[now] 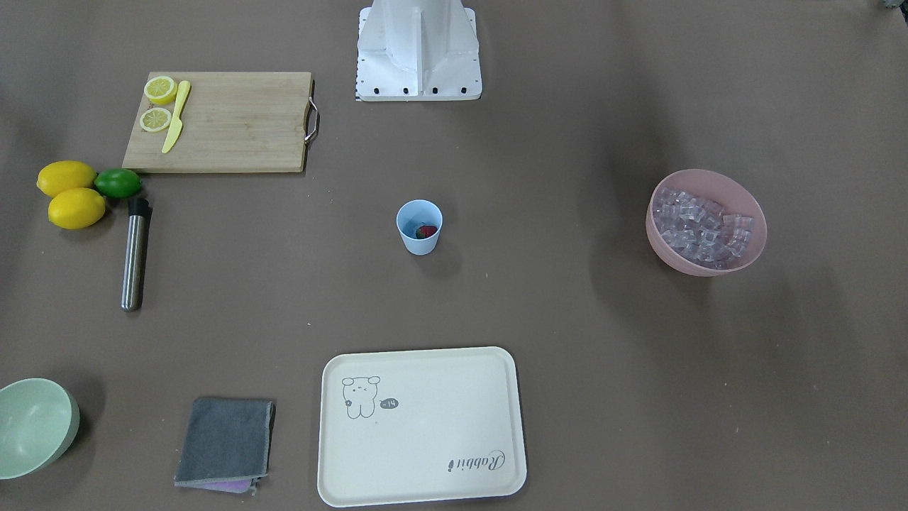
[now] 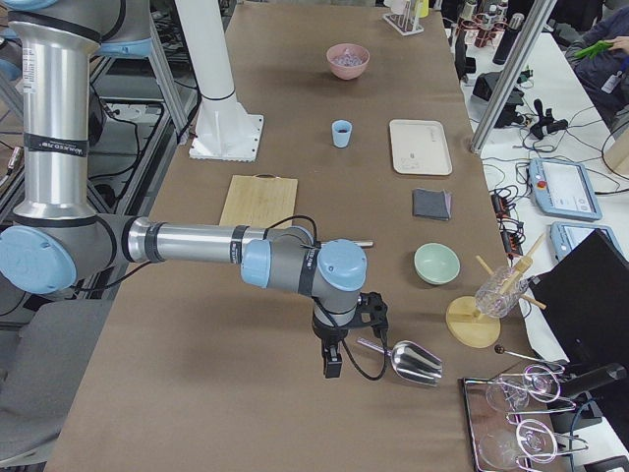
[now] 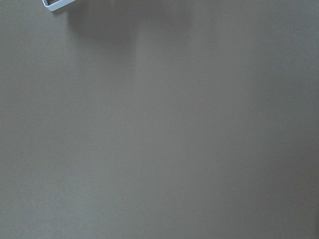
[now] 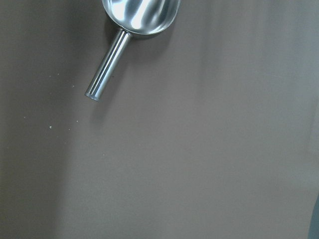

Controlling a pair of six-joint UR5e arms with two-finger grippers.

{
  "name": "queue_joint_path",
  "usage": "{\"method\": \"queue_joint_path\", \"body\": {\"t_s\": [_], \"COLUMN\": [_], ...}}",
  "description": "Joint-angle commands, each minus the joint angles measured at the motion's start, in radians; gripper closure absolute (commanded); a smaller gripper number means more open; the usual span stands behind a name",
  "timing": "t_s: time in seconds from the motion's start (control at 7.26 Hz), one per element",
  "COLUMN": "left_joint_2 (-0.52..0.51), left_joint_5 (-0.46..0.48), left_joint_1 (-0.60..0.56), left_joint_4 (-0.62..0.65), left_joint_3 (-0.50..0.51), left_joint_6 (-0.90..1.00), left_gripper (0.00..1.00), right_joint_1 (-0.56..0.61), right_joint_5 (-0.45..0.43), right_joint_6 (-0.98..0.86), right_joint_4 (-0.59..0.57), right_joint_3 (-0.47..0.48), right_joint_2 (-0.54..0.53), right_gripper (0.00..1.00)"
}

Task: Mash ice and strawberries in cup

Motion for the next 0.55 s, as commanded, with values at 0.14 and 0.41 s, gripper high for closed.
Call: {"method": "queue_joint_path", "body": {"t_s": [0.14,0.41], "left_joint_2": [0.002,0.002], "left_joint_5": [0.0,0.0], "left_joint_1": [0.0,0.0], "left_joint_4": [0.0,0.002], "left_joint_3": [0.002,0.0], "left_joint_6": [0.0,-0.002], "left_gripper": [0.01,0.01], "right_joint_1": [0.0,0.0], "right_joint_5": [0.0,0.0], "right_joint_6": [0.0,0.001], "right_joint_4": [0.0,-0.001], "right_joint_3": [0.009,0.046], "right_joint_2": [0.003,0.001], "right_gripper": [0.0,0.0]}}
